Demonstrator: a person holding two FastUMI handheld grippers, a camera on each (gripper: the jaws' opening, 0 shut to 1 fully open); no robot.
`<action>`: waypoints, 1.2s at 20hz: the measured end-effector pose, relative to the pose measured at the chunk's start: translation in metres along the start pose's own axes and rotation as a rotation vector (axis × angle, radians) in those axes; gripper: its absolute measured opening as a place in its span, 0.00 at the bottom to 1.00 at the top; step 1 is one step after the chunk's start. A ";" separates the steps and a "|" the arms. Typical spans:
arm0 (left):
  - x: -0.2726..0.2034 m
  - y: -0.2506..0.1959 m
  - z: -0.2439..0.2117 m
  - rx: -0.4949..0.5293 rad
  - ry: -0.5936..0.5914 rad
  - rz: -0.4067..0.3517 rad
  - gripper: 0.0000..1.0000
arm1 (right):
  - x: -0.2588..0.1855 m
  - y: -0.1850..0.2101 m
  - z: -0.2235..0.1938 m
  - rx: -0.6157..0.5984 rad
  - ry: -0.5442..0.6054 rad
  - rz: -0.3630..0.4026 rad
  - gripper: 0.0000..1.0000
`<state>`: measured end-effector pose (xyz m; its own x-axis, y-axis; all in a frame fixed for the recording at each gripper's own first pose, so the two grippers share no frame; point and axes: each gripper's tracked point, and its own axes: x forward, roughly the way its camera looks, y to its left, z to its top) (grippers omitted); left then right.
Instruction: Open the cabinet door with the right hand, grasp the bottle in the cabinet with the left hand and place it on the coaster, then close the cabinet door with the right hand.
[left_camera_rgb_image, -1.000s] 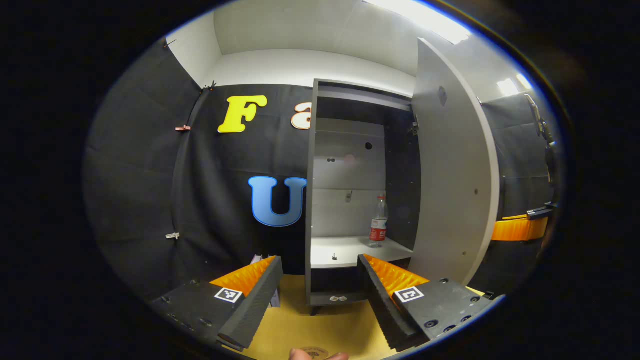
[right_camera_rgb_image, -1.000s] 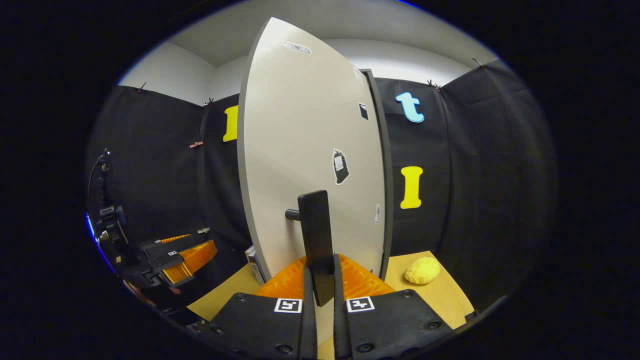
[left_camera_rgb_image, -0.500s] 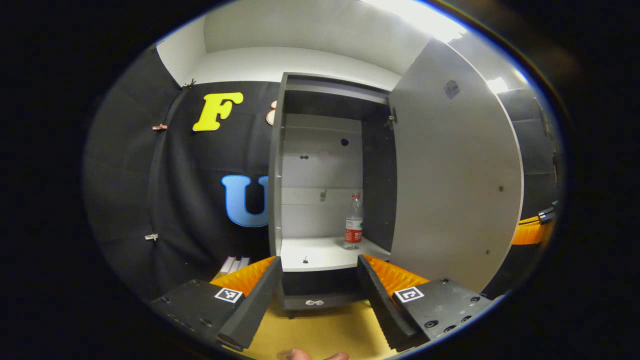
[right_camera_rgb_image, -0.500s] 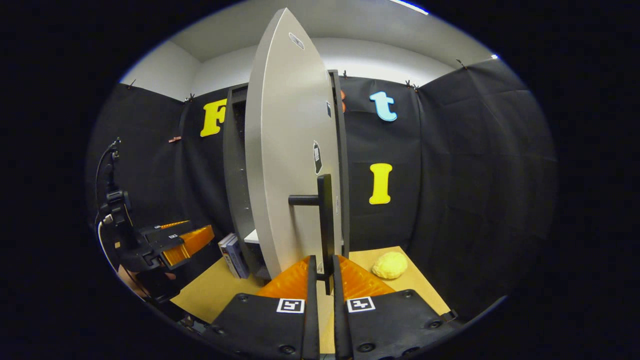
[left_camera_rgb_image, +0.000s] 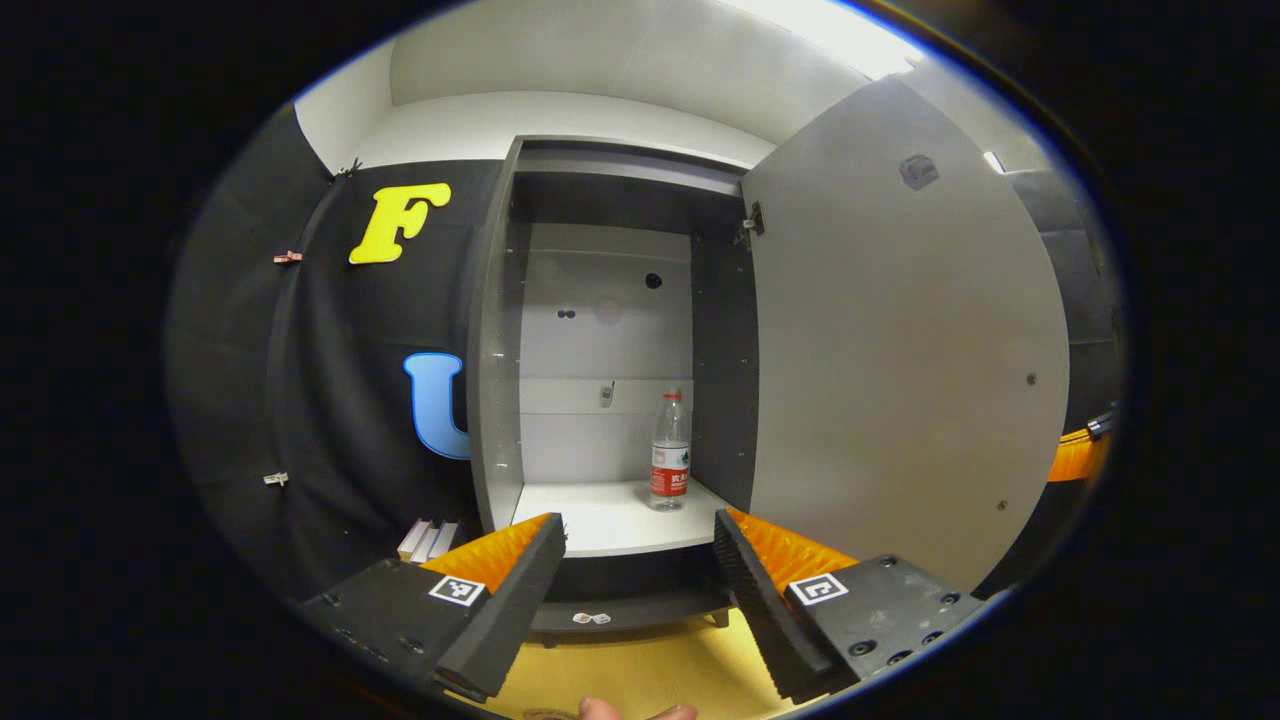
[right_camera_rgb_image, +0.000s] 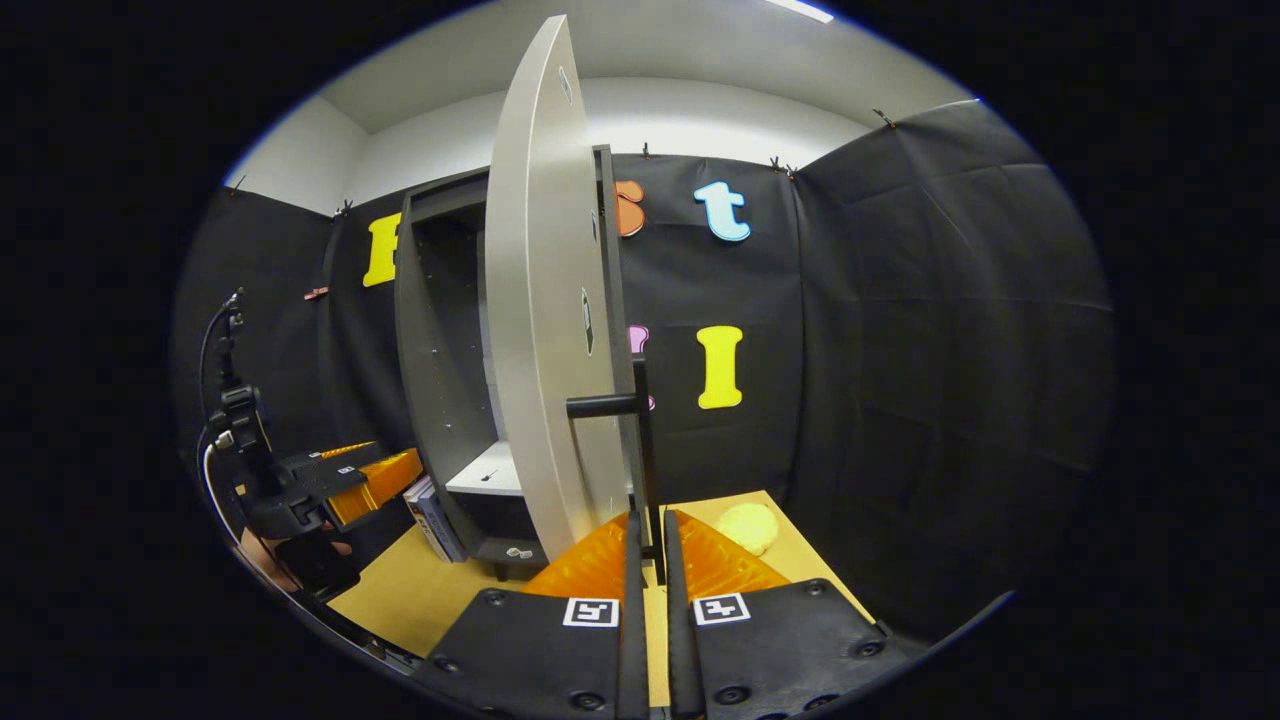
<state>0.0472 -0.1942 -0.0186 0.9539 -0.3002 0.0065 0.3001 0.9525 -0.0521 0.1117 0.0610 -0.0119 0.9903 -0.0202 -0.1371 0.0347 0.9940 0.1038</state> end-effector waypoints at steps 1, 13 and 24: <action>0.005 -0.004 0.001 0.002 0.000 -0.001 0.92 | 0.000 0.002 0.000 0.007 -0.001 0.010 0.12; 0.085 -0.046 0.007 0.048 -0.023 -0.029 0.94 | 0.013 -0.019 0.016 -0.001 -0.109 -0.022 0.22; 0.231 -0.052 -0.028 0.020 -0.013 -0.002 0.95 | 0.005 -0.059 0.008 -0.006 -0.083 -0.214 0.98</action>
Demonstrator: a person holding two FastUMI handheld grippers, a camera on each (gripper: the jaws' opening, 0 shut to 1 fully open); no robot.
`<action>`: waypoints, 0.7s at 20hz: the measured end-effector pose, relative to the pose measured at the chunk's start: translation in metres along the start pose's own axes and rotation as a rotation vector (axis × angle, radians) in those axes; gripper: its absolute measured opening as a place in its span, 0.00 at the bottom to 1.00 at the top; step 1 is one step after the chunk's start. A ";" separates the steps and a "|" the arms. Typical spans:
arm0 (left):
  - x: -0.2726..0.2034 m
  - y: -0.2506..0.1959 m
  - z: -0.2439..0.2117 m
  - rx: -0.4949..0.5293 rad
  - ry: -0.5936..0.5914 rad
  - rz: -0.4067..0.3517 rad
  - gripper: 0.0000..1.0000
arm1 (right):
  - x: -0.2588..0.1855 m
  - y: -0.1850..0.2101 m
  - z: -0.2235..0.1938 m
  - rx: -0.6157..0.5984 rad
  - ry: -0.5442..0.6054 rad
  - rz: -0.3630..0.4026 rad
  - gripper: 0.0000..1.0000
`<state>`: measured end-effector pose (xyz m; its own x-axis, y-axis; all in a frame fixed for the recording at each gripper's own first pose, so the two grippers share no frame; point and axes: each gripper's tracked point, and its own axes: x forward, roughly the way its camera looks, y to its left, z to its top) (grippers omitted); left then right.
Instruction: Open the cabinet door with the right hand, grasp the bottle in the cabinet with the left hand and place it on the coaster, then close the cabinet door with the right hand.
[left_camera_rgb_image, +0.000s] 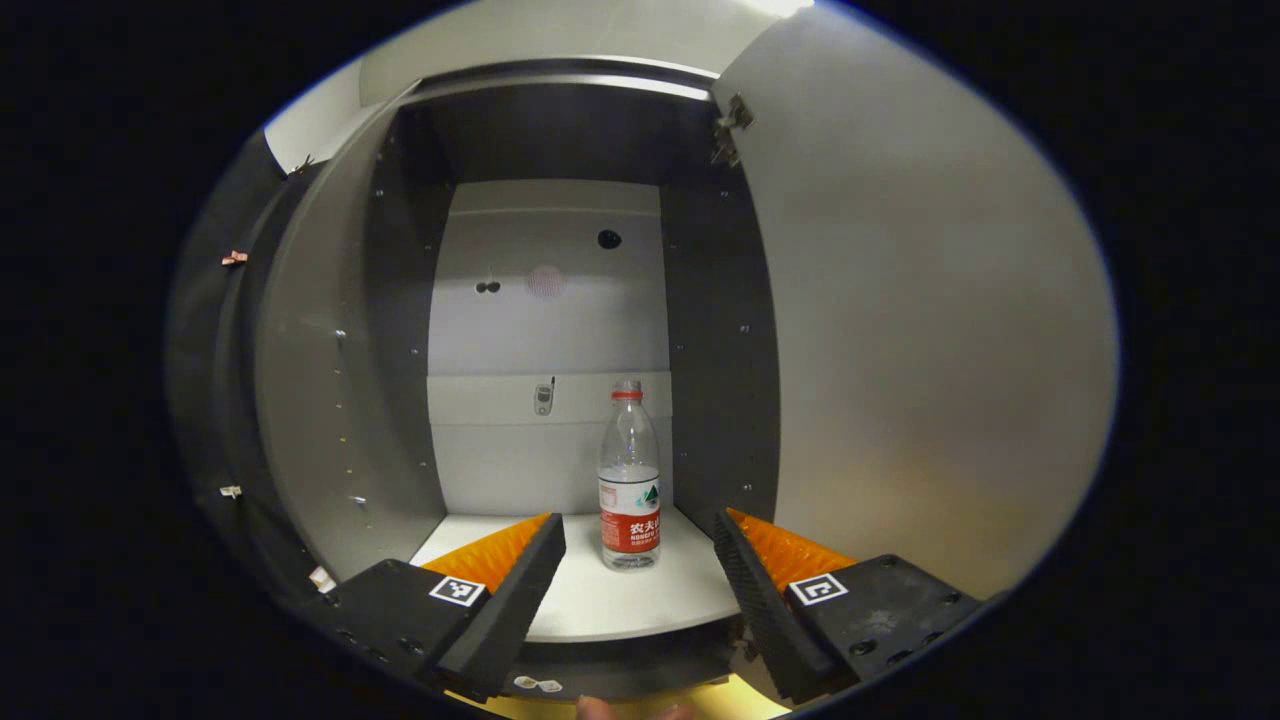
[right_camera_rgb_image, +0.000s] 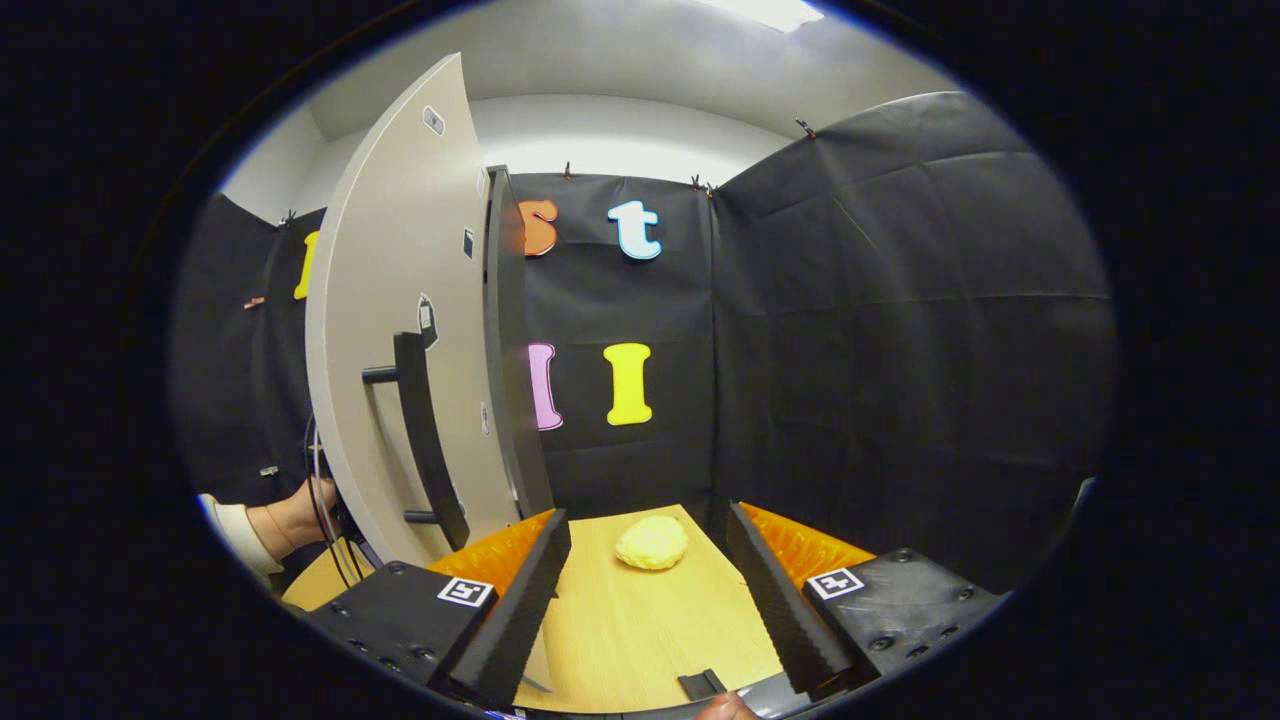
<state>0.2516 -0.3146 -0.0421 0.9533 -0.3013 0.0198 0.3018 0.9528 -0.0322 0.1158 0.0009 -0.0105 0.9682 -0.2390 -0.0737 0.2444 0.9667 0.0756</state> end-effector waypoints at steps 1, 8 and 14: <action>0.013 0.002 -0.004 -0.011 0.003 0.008 0.95 | 0.002 -0.002 0.000 0.000 0.000 -0.002 0.98; 0.087 0.004 -0.024 0.016 0.027 0.051 0.94 | 0.006 -0.010 -0.009 -0.022 0.025 -0.017 0.98; 0.131 0.015 -0.031 0.003 0.028 0.096 0.95 | 0.008 -0.010 -0.009 -0.001 0.029 -0.019 0.98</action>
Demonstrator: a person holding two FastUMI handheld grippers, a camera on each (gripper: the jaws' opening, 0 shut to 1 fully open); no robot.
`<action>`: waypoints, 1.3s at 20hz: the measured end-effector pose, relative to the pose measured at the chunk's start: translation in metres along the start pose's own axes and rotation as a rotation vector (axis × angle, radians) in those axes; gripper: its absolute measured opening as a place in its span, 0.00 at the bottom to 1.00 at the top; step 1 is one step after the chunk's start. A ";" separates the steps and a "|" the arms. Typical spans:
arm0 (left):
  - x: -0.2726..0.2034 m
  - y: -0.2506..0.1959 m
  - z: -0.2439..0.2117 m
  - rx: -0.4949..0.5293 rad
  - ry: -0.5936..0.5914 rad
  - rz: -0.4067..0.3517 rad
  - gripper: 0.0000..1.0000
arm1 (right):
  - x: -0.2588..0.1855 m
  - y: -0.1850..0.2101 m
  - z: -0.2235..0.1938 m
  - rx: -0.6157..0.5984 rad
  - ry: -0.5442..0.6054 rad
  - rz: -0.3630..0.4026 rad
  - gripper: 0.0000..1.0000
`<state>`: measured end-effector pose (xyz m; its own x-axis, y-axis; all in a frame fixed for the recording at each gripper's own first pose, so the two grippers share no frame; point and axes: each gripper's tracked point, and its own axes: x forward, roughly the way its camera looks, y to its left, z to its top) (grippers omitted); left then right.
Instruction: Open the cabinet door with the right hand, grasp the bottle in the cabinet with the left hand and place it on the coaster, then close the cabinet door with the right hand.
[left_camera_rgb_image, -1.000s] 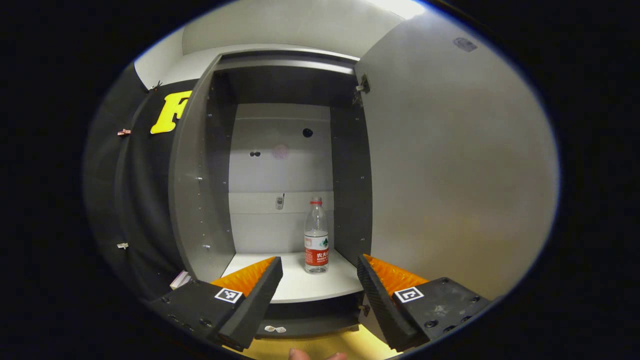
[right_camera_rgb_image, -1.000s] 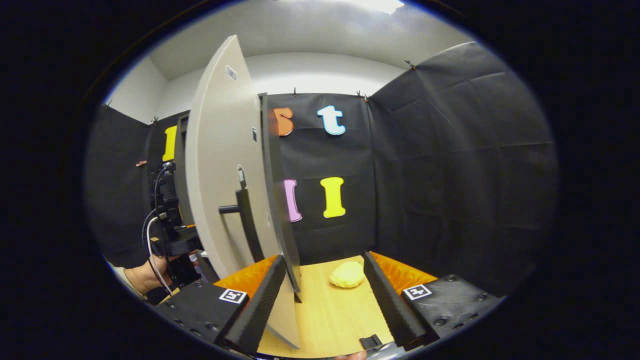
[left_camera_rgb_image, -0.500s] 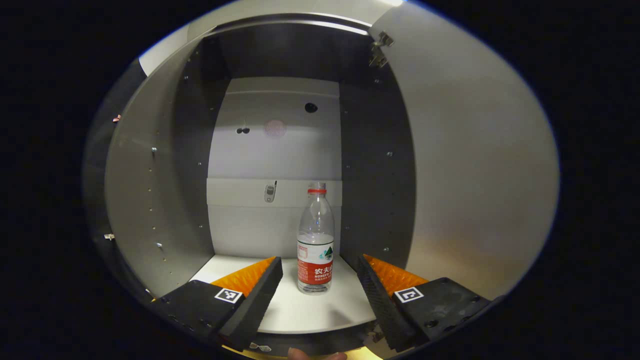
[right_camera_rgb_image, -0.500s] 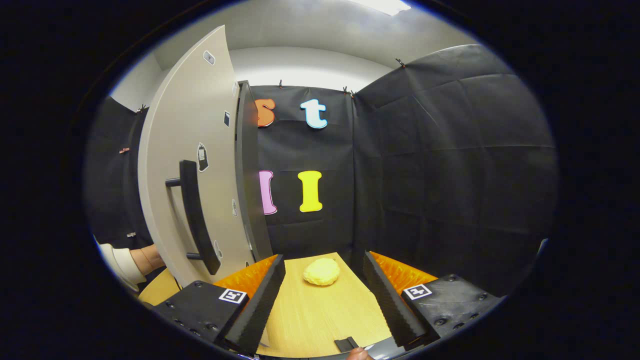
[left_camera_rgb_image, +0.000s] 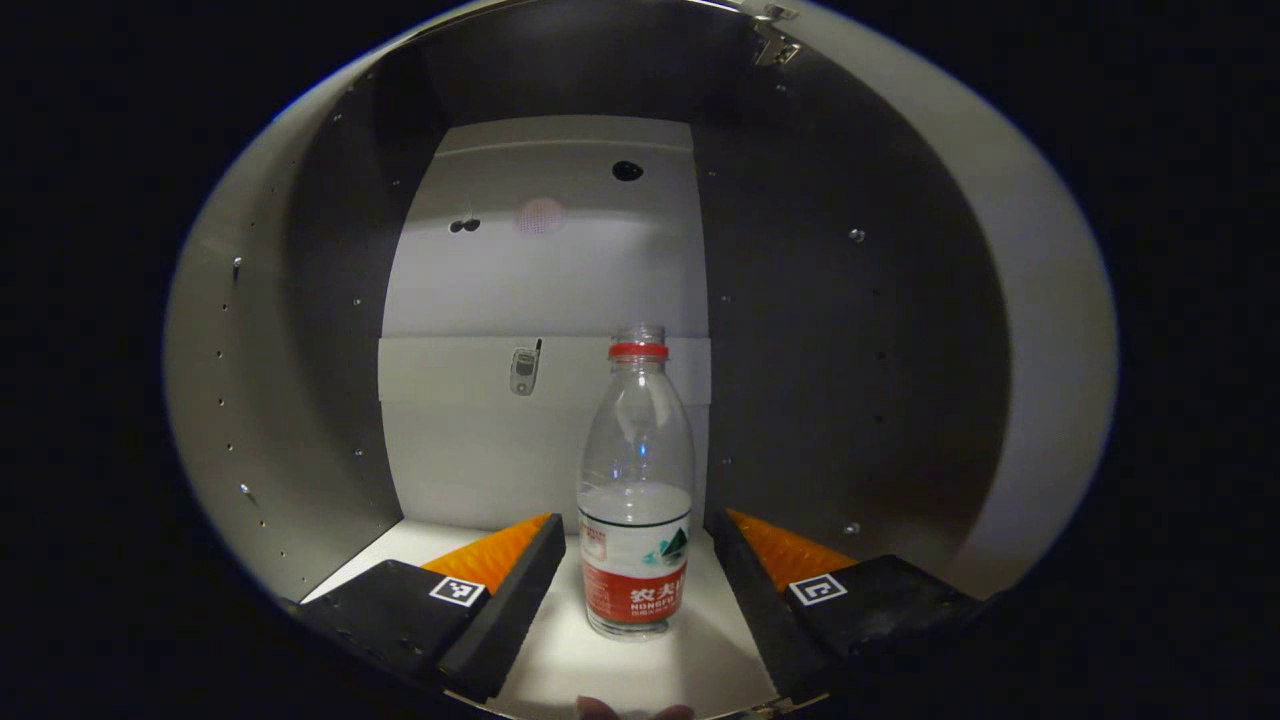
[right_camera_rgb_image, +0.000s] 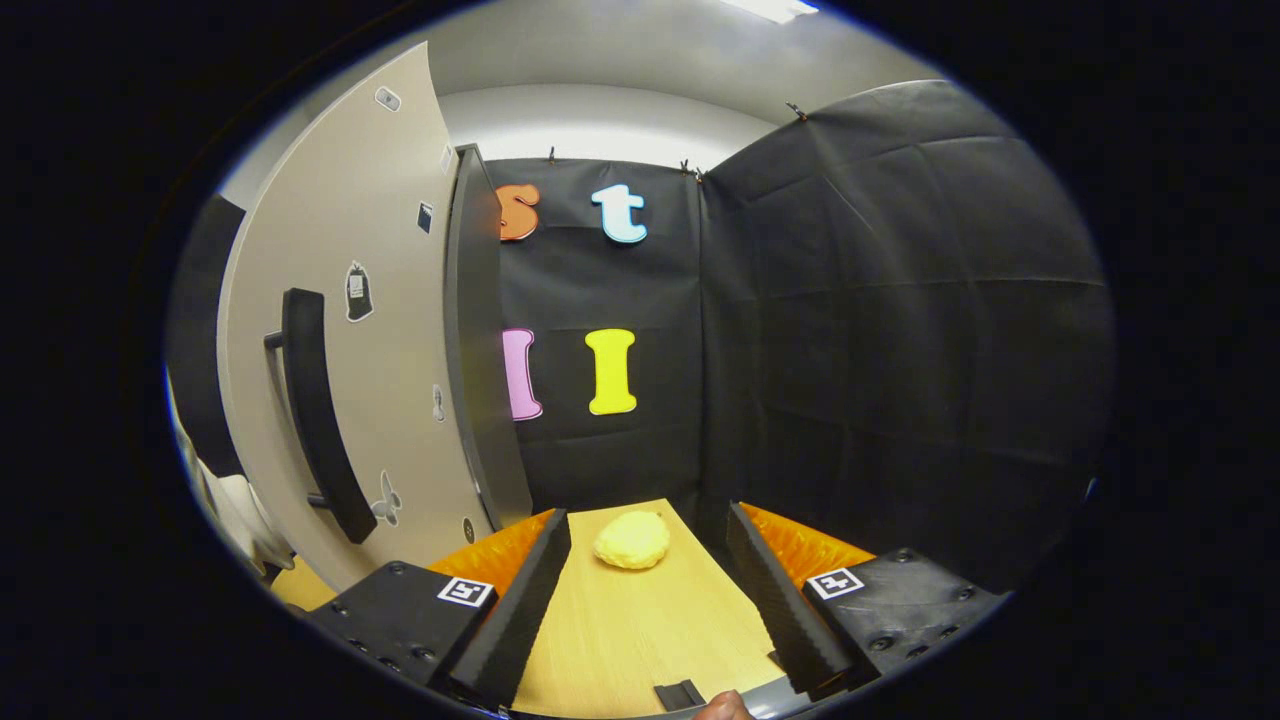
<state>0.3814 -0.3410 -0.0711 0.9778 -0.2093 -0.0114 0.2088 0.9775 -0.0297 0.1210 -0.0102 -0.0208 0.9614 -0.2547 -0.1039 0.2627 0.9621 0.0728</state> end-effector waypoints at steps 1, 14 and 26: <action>0.003 0.000 -0.003 0.003 0.002 0.005 0.94 | 0.000 -0.001 0.000 -0.004 -0.004 -0.002 0.98; -0.068 0.017 0.034 0.043 -0.042 -0.062 0.75 | -0.004 0.004 -0.001 0.008 0.011 0.012 0.98; -0.244 0.120 0.011 -0.017 -0.053 0.006 0.75 | 0.012 0.012 0.020 0.043 -0.095 -0.008 0.98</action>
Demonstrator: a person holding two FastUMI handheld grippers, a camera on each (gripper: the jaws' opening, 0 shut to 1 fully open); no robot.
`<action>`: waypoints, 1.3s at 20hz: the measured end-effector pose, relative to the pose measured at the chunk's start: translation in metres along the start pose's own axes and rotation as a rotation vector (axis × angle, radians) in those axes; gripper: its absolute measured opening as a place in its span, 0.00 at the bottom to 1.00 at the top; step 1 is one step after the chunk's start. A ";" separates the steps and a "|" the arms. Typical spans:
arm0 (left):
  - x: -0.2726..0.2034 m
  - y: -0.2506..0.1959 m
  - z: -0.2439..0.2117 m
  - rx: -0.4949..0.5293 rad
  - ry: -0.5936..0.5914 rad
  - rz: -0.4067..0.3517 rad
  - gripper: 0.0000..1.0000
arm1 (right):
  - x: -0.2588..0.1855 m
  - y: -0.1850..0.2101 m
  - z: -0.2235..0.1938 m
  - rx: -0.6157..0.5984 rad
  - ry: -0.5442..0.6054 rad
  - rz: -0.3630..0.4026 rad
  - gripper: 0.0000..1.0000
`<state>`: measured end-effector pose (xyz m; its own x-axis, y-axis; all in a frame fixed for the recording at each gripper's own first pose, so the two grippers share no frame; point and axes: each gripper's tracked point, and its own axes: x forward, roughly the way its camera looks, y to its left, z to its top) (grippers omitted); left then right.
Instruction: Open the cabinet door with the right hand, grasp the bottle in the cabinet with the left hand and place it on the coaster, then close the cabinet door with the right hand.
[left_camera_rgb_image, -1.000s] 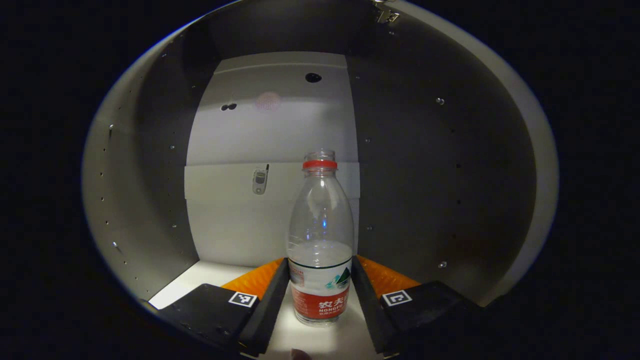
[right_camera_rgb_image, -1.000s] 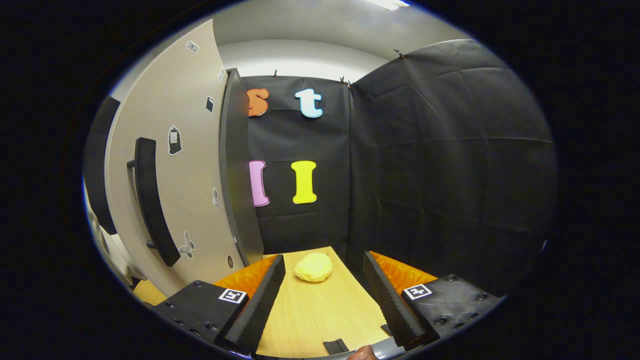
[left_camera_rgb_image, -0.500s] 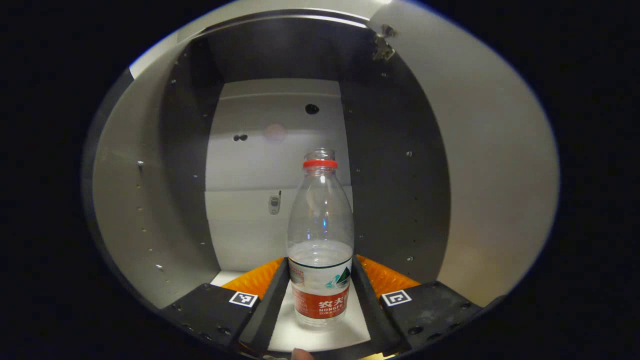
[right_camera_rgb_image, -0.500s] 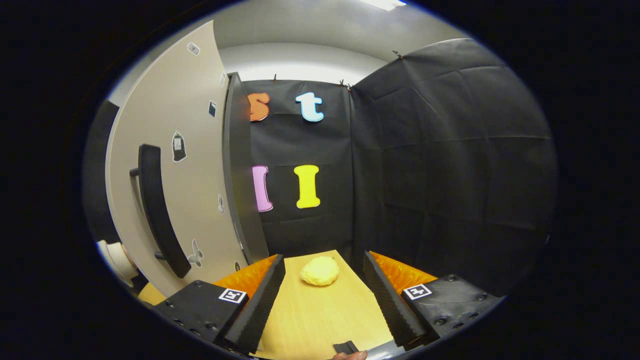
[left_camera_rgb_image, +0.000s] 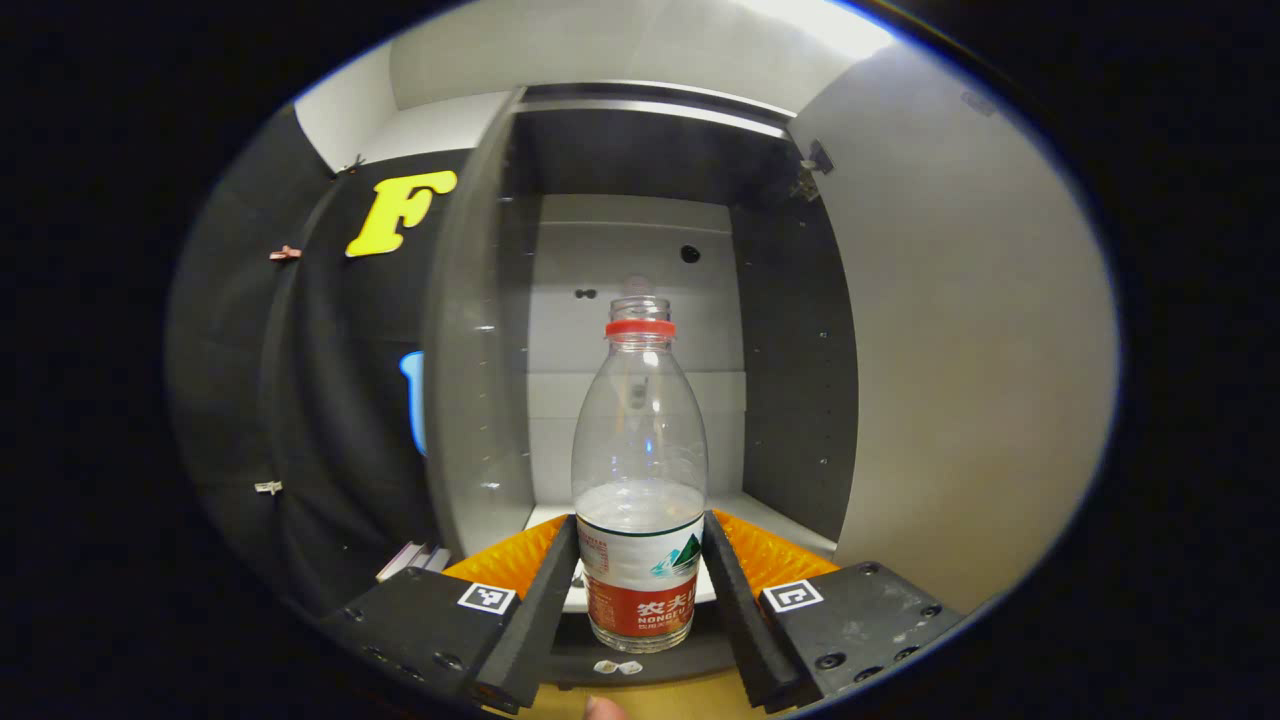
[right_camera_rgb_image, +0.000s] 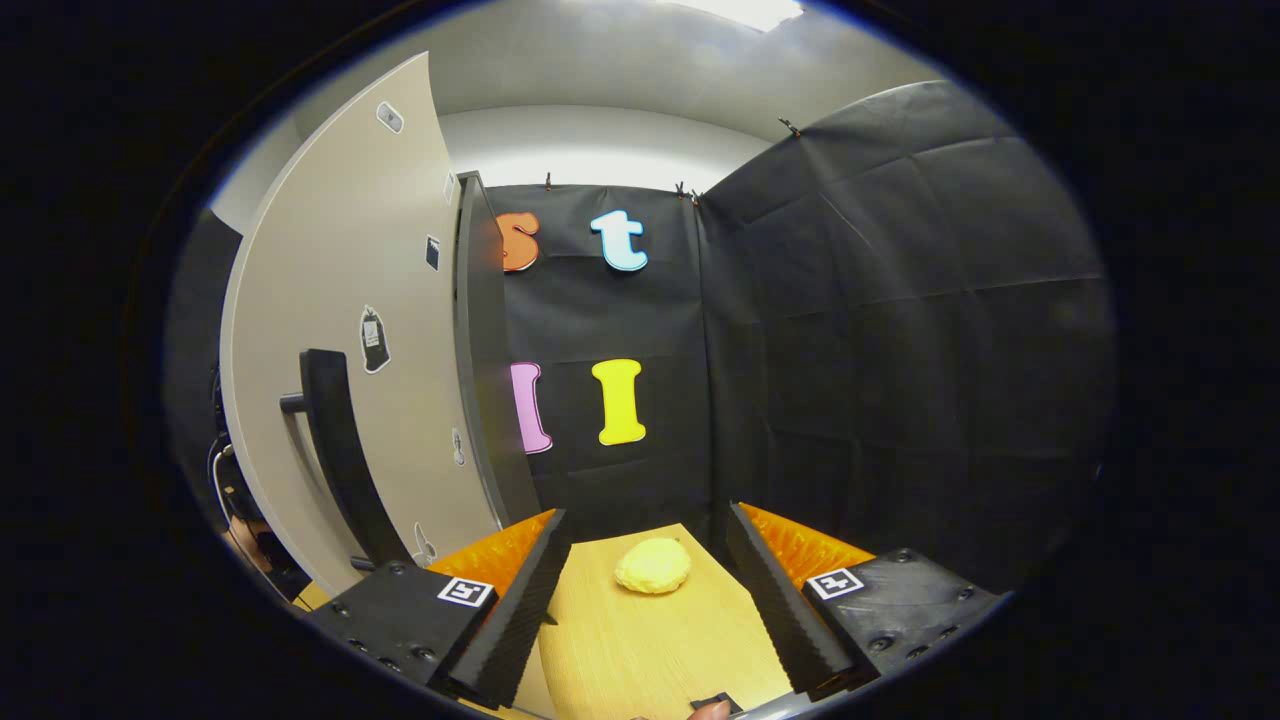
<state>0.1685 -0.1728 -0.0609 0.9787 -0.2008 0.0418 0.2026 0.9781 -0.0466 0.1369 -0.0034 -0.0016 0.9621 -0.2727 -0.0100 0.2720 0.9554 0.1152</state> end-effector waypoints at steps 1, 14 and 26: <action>-0.013 0.009 -0.010 0.000 0.008 0.008 0.75 | 0.001 -0.002 0.000 -0.008 -0.003 -0.009 0.97; -0.130 0.054 -0.148 -0.007 0.064 -0.049 0.75 | 0.004 -0.012 0.011 -0.055 -0.057 -0.076 0.98; -0.186 0.068 -0.285 0.008 0.135 -0.177 0.76 | 0.001 -0.012 0.012 -0.072 -0.053 -0.076 0.98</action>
<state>0.0089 -0.0840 -0.3563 0.9235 -0.3740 -0.0855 0.3716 0.9274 -0.0426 0.1347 -0.0164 0.0088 0.9366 -0.3484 0.0371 0.3468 0.9369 0.0442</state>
